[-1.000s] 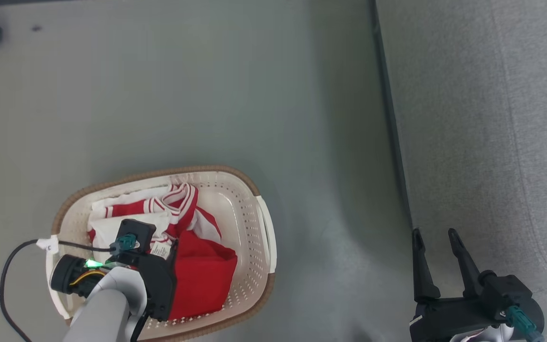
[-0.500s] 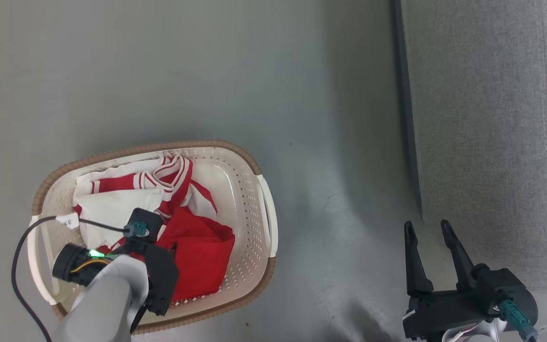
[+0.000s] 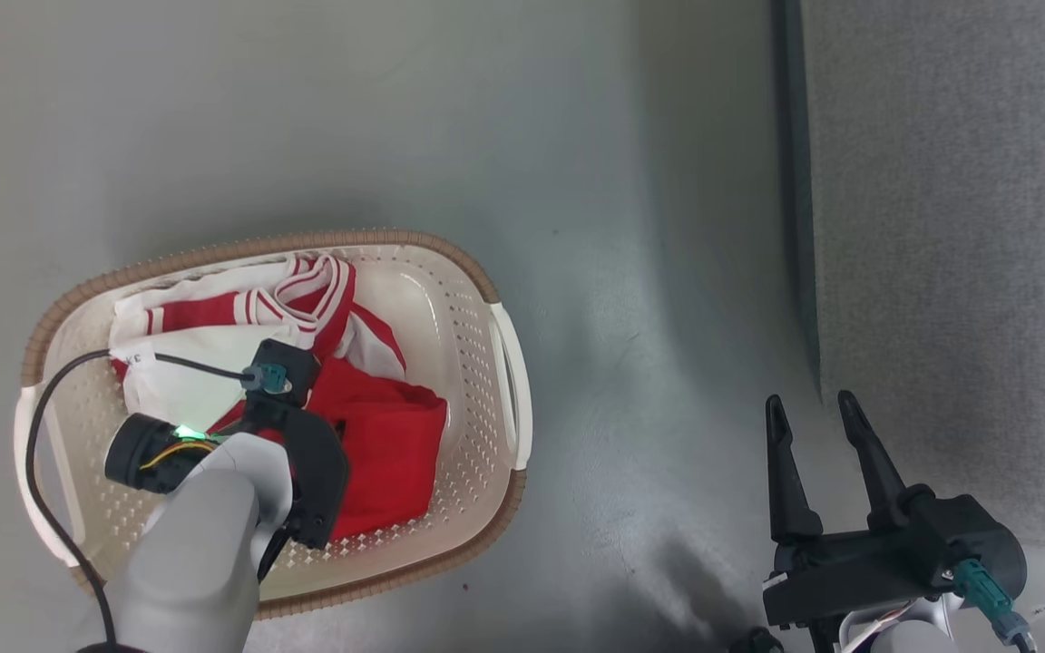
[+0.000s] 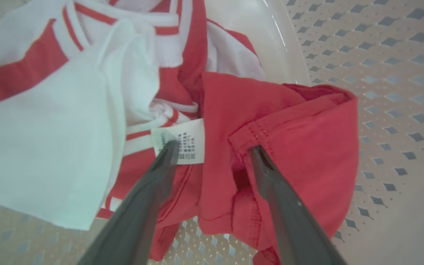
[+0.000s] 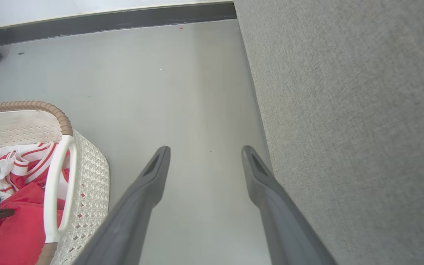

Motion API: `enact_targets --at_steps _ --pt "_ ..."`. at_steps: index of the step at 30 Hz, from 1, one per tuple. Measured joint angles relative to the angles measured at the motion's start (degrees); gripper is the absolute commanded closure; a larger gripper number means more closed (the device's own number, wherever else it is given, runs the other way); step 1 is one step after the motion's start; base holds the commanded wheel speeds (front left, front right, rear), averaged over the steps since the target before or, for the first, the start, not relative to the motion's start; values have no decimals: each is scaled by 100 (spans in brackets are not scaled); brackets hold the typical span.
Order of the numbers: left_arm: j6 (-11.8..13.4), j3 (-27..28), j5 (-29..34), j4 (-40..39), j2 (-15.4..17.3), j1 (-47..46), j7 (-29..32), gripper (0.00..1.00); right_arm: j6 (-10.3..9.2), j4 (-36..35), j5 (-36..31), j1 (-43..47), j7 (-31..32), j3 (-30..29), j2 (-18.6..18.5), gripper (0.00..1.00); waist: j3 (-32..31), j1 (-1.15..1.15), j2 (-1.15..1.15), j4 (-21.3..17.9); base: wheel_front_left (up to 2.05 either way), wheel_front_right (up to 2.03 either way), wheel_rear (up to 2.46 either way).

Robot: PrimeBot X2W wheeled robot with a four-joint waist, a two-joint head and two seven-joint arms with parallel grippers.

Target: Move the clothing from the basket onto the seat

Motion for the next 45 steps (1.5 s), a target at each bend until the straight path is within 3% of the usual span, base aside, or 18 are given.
enact_targets --at_steps 6,24,36,37,38,39,45 --pt "16 155 -59 334 -125 -145 136 0 -7 -115 -8 -81 0 30 2 0 183 0 0 13 0 0 0" --pt "1124 388 -56 862 -257 -607 153 0 -49 -398 -111 -72 -1 34 2 0 464 0 -1 126 0 0 0" --pt "1141 690 -453 943 -391 -752 2 0 -51 -595 -203 17 -1 7 0 0 563 0 -1 199 0 0 0" --pt "1140 706 -481 948 -400 -766 2 23 -51 -611 -203 24 -1 3 -1 0 569 0 -1 205 0 0 0" --pt "1140 712 -523 955 -408 -775 1 65 -51 -627 -204 27 -1 0 -1 0 574 0 -1 211 0 0 0" --pt "1136 723 -555 961 -417 -781 -16 100 -51 -646 -205 27 -1 -3 -2 0 580 0 -1 217 0 0 0" --pt "1057 809 -677 1005 -446 -806 -97 100 -51 -717 -213 26 -1 -25 -2 0 606 0 -1 235 0 0 0"
